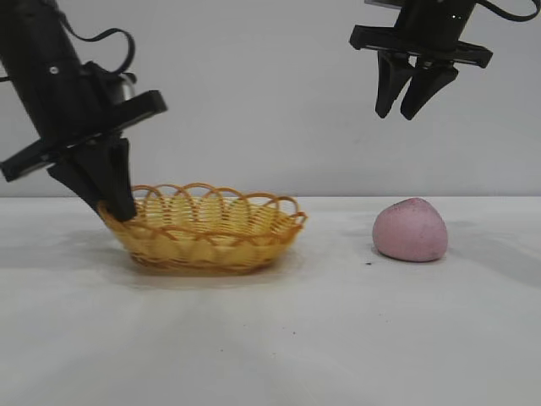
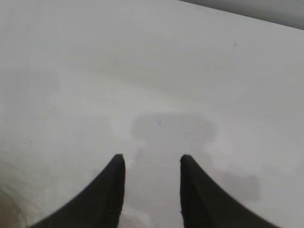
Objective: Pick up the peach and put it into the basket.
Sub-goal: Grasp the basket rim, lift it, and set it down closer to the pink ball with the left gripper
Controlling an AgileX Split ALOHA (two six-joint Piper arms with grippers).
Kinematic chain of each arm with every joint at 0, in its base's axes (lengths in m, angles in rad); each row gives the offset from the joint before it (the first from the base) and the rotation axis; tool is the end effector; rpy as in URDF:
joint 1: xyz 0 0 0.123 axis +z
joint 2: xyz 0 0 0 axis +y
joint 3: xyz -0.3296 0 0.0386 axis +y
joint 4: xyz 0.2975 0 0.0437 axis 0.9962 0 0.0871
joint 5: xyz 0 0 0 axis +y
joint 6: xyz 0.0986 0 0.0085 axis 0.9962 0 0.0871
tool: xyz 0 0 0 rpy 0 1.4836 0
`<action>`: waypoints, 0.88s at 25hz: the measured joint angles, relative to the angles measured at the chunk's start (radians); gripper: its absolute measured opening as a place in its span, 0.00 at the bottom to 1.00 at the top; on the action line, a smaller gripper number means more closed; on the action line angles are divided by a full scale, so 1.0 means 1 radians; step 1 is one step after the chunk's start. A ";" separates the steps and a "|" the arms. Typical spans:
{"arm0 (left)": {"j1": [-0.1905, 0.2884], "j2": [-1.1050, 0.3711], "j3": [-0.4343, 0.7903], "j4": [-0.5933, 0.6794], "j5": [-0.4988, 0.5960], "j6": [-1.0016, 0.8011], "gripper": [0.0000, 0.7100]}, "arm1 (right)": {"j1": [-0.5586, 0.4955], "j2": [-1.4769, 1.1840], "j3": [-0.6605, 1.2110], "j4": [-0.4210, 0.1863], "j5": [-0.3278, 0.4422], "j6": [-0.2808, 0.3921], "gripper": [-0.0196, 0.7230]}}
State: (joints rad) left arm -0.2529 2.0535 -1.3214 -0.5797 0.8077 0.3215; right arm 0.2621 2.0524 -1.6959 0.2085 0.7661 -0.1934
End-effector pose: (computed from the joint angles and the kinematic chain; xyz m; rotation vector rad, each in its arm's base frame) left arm 0.4319 -0.1521 0.1417 0.2825 2.9285 -0.6516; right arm 0.5099 0.1515 0.2506 -0.4462 2.5637 0.2665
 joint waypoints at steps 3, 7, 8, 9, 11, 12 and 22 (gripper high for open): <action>-0.052 0.000 0.026 -0.024 -0.030 0.002 0.00 | 0.000 0.000 0.000 0.000 0.005 -0.002 0.40; -0.064 0.000 0.027 -0.031 -0.035 0.002 0.07 | 0.000 0.000 0.000 0.000 0.012 -0.002 0.40; -0.064 0.000 0.027 -0.031 -0.035 0.002 0.07 | 0.000 0.000 0.000 0.000 0.014 -0.002 0.40; -0.064 0.000 0.027 -0.031 -0.033 0.002 0.07 | 0.000 0.000 0.000 0.000 0.014 -0.002 0.40; -0.064 0.000 0.027 -0.031 -0.029 0.002 0.17 | 0.000 0.000 0.000 0.000 0.014 -0.002 0.40; -0.064 0.000 0.027 -0.031 -0.029 0.002 0.21 | 0.000 0.000 0.000 0.000 0.014 -0.002 0.40; 0.014 -0.072 0.031 0.033 0.038 -0.004 0.56 | 0.000 0.000 0.000 0.000 0.017 -0.002 0.40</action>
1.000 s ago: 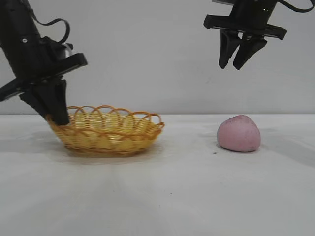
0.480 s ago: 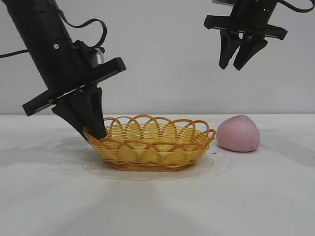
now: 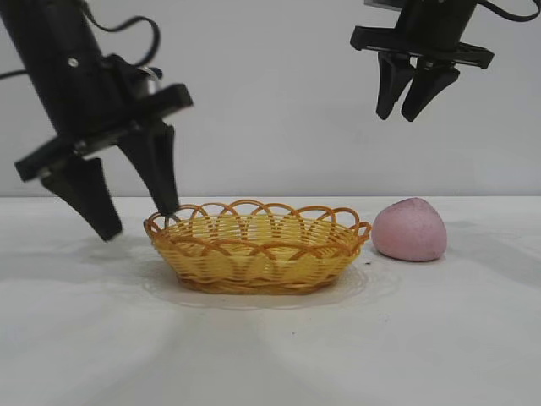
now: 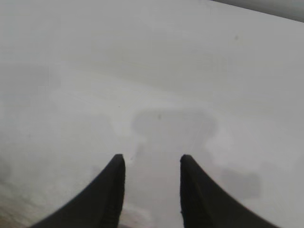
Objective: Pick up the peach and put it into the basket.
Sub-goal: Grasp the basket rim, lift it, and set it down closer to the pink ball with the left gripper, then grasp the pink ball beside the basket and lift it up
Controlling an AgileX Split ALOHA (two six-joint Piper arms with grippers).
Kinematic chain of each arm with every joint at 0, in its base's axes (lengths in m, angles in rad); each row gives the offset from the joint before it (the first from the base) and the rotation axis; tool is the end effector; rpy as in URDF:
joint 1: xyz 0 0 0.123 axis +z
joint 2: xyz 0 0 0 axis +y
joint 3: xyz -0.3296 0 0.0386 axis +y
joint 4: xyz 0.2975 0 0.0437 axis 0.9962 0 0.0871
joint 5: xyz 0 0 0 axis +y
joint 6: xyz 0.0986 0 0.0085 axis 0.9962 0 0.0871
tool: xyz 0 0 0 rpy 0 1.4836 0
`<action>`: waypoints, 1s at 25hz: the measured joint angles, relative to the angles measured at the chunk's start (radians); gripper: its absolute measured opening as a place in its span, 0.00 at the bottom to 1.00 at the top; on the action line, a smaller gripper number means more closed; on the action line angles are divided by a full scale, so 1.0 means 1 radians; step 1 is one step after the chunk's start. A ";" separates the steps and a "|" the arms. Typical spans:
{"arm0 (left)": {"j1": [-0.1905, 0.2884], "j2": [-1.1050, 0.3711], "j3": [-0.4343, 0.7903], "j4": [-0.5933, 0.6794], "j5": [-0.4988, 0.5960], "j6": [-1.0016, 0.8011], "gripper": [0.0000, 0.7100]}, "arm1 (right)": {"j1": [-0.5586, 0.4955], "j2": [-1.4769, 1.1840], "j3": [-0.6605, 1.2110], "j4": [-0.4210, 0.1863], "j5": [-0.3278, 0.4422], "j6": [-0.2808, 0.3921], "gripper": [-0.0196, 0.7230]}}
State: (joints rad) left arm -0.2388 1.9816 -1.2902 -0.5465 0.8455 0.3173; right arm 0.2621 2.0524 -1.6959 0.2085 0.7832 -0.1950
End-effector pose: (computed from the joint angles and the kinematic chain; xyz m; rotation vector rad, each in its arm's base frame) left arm 0.4204 -0.1420 0.1644 0.3128 2.9244 -0.6330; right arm 0.5084 0.1514 0.2498 -0.4535 2.5795 0.2676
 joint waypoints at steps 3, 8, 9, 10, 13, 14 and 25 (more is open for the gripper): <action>0.034 -0.058 0.000 0.051 0.006 0.002 0.60 | 0.000 0.000 0.000 0.000 0.000 0.000 0.40; 0.075 -0.120 0.000 0.370 -0.053 -0.146 0.60 | 0.000 0.000 0.000 0.002 0.000 0.000 0.40; 0.087 -0.120 0.000 0.425 -0.060 -0.175 0.60 | 0.000 0.000 0.000 0.002 0.000 0.000 0.40; 0.103 -0.120 0.000 0.455 -0.062 -0.191 0.60 | 0.000 0.000 0.000 0.002 0.000 0.000 0.40; 0.160 -0.120 0.000 0.484 -0.065 -0.203 0.60 | 0.000 0.000 0.000 0.002 0.000 0.000 0.40; 0.183 -0.120 0.000 0.487 -0.065 -0.203 0.60 | 0.000 0.000 0.000 0.002 0.000 0.000 0.40; 0.320 -0.192 0.004 0.494 -0.047 -0.211 0.60 | 0.000 0.000 0.000 0.022 0.011 -0.002 0.40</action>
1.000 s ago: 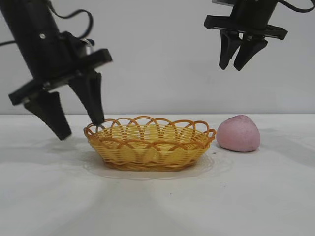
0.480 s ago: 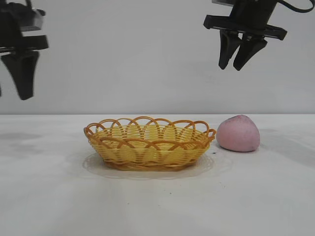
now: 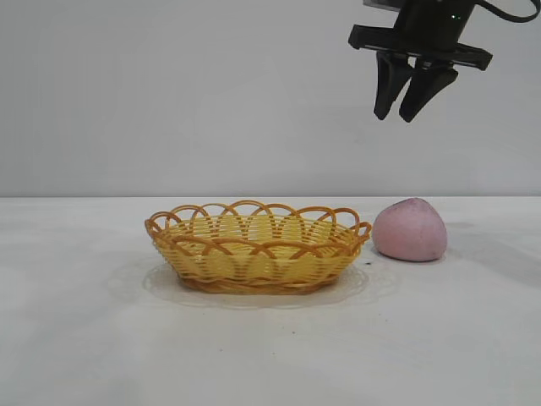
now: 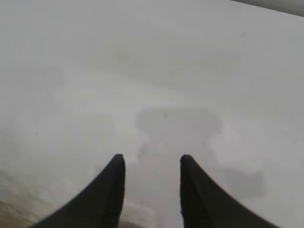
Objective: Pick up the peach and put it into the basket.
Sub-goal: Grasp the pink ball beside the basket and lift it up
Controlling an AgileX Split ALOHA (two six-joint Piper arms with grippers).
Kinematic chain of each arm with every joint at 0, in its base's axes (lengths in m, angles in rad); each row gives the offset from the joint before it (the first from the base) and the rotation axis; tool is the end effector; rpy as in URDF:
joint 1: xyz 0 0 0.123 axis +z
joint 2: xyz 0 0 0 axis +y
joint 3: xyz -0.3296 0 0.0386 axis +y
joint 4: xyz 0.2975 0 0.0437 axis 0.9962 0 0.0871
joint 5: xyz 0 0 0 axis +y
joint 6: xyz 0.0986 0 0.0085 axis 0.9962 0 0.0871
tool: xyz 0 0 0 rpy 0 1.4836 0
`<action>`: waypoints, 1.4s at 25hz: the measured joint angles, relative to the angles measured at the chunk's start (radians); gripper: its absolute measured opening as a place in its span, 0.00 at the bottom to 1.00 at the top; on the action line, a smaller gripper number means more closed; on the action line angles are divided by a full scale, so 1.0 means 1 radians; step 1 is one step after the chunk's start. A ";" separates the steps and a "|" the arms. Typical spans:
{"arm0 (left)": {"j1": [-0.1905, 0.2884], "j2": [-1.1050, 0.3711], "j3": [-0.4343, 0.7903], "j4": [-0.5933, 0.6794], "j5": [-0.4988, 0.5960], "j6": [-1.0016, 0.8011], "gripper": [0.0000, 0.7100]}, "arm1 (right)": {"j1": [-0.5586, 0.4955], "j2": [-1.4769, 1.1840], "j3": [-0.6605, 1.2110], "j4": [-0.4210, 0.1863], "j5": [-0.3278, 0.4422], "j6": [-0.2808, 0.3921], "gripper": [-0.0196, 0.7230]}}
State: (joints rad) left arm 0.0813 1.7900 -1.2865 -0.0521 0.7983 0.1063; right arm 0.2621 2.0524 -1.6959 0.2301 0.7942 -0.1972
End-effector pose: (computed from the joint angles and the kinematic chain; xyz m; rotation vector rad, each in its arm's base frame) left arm 0.4243 0.0309 0.2383 -0.0065 2.7830 -0.0139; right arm 0.5071 0.1527 0.2496 -0.4449 2.5904 0.2933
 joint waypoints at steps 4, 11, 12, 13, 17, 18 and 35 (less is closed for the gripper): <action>-0.023 -0.149 0.004 0.017 0.013 -0.021 0.60 | 0.000 0.000 0.000 0.007 0.002 0.000 0.40; -0.058 -0.543 0.255 0.079 0.016 -0.089 0.60 | 0.000 0.000 0.000 0.043 0.003 0.000 0.40; -0.058 -0.607 0.308 0.089 0.020 -0.096 0.60 | 0.000 0.000 0.000 0.045 0.003 -0.002 0.40; -0.058 -0.662 0.372 0.092 0.030 -0.101 0.60 | 0.000 0.000 0.000 0.048 0.003 -0.002 0.40; -0.058 -0.944 0.570 0.096 0.090 -0.118 0.60 | 0.000 0.000 0.000 0.048 0.003 -0.002 0.40; -0.058 -1.020 0.607 0.096 0.105 -0.121 0.60 | 0.000 0.000 0.000 0.048 0.003 -0.003 0.40; -0.058 -1.714 0.800 0.097 0.315 -0.120 0.60 | 0.000 0.002 0.015 0.053 0.045 -0.028 0.40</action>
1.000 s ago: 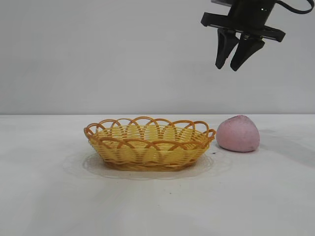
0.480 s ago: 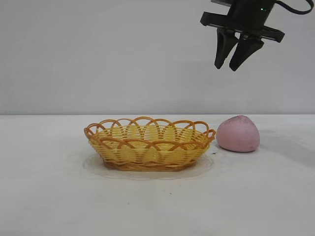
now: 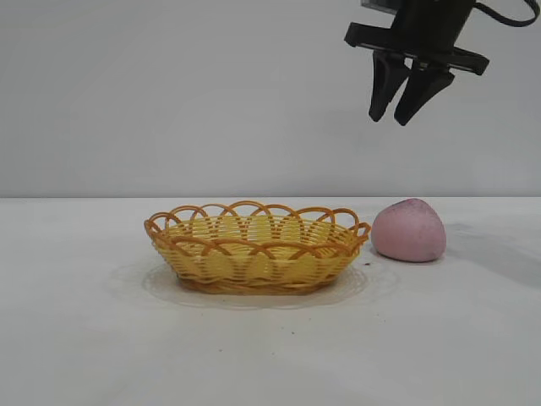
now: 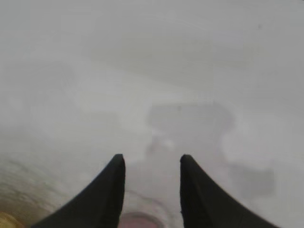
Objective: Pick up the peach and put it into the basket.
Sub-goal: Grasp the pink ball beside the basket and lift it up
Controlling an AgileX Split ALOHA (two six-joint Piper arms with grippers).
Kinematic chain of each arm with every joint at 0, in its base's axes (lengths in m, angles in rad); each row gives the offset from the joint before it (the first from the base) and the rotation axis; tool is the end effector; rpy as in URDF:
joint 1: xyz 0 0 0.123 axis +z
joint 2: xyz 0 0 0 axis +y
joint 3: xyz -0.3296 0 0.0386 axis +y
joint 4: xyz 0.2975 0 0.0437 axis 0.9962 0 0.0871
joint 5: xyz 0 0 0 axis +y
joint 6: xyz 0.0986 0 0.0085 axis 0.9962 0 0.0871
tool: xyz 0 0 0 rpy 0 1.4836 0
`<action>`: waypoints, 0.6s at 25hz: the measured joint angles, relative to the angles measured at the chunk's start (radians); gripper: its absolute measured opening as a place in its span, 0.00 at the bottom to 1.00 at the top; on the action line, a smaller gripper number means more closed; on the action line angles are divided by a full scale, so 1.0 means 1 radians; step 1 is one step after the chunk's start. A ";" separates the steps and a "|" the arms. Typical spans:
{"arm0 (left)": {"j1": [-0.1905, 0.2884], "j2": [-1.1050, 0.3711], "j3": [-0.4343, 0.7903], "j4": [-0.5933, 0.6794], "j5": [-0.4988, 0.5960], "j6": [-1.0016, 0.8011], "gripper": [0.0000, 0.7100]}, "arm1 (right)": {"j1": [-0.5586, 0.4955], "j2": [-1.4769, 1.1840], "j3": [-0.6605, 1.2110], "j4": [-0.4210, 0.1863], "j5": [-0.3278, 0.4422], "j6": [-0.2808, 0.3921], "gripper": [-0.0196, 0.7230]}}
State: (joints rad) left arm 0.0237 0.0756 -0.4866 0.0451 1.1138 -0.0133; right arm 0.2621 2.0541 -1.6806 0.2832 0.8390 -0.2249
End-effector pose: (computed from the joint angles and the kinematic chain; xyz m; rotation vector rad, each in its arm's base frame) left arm 0.0101 0.0042 0.2881 -0.0416 2.1857 0.0614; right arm 0.5004 0.1556 0.2425 -0.4601 2.6426 0.3527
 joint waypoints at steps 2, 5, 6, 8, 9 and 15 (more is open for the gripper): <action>0.000 -0.056 0.002 0.000 0.001 0.000 0.60 | 0.000 0.002 0.007 0.000 0.037 0.000 0.40; 0.000 -0.090 0.002 0.000 0.005 0.000 0.60 | 0.000 0.003 0.009 0.000 0.102 0.000 0.40; 0.000 -0.092 0.002 0.000 0.005 0.000 0.60 | 0.000 0.003 0.009 0.000 0.127 0.000 0.40; 0.000 -0.094 0.002 -0.002 0.006 0.000 0.60 | 0.000 0.003 0.009 0.000 0.189 0.000 0.40; 0.000 -0.094 0.002 -0.002 0.006 0.000 0.60 | 0.000 0.003 0.009 0.000 0.221 -0.002 0.40; 0.000 -0.094 0.002 -0.002 0.006 0.002 0.60 | 0.000 0.030 0.009 -0.003 0.292 -0.024 0.40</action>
State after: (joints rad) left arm 0.0237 -0.0184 -0.4844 0.0429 1.1199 -0.0111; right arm 0.2621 2.0844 -1.6718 0.2801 1.1309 -0.2486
